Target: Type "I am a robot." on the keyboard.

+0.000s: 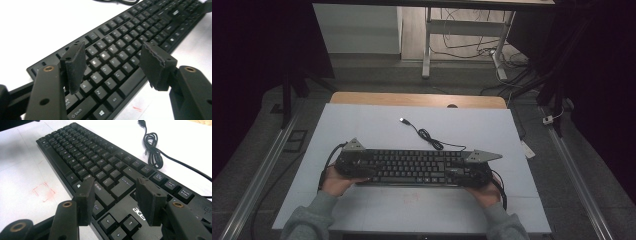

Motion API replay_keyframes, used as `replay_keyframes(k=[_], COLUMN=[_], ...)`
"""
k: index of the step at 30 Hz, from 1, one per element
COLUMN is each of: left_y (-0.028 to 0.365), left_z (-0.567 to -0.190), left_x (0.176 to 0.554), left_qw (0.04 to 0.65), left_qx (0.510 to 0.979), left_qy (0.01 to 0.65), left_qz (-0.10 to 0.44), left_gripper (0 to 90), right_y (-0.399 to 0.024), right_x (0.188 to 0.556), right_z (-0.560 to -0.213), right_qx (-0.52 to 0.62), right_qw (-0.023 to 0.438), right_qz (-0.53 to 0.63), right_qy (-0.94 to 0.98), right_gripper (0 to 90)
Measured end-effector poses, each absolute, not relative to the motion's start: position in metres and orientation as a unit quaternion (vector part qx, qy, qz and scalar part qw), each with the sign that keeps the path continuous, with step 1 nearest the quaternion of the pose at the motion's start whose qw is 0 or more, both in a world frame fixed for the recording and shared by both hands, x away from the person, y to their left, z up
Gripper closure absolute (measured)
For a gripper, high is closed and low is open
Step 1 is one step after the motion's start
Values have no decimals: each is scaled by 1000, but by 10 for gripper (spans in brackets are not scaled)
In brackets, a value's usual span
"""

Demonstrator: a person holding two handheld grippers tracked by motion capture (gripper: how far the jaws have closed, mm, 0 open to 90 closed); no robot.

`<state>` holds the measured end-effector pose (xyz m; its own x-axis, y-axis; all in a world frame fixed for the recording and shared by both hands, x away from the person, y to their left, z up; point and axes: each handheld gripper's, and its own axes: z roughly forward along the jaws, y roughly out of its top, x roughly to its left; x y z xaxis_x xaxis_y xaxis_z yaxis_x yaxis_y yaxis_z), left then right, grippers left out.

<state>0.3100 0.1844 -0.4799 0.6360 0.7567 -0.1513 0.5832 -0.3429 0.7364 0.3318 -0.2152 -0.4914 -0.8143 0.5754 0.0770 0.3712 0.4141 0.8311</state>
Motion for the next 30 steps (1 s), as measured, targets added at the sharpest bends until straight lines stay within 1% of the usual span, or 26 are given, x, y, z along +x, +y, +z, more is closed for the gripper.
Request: replay_keyframes(k=[6, 12, 20, 30], left_y=[186, 189, 193, 194], left_z=[-483, -486, -493, -502], left_x=[314, 317, 319, 320], left_qw=[392, 381, 364, 330], left_qx=[811, 813, 820, 831], left_qy=[418, 424, 425, 428], left_qz=[113, 120, 119, 130], left_gripper=[440, 514, 655, 796], right_y=[-215, -214, -215, -214], right_x=[332, 333, 333, 333], right_z=[-492, -493, -493, -494], right_qx=[285, 284, 286, 286], right_qw=[112, 109, 110, 110], right_qz=[457, 458, 454, 452], right_qy=[835, 835, 836, 837], right_gripper=[500, 499, 493, 490])
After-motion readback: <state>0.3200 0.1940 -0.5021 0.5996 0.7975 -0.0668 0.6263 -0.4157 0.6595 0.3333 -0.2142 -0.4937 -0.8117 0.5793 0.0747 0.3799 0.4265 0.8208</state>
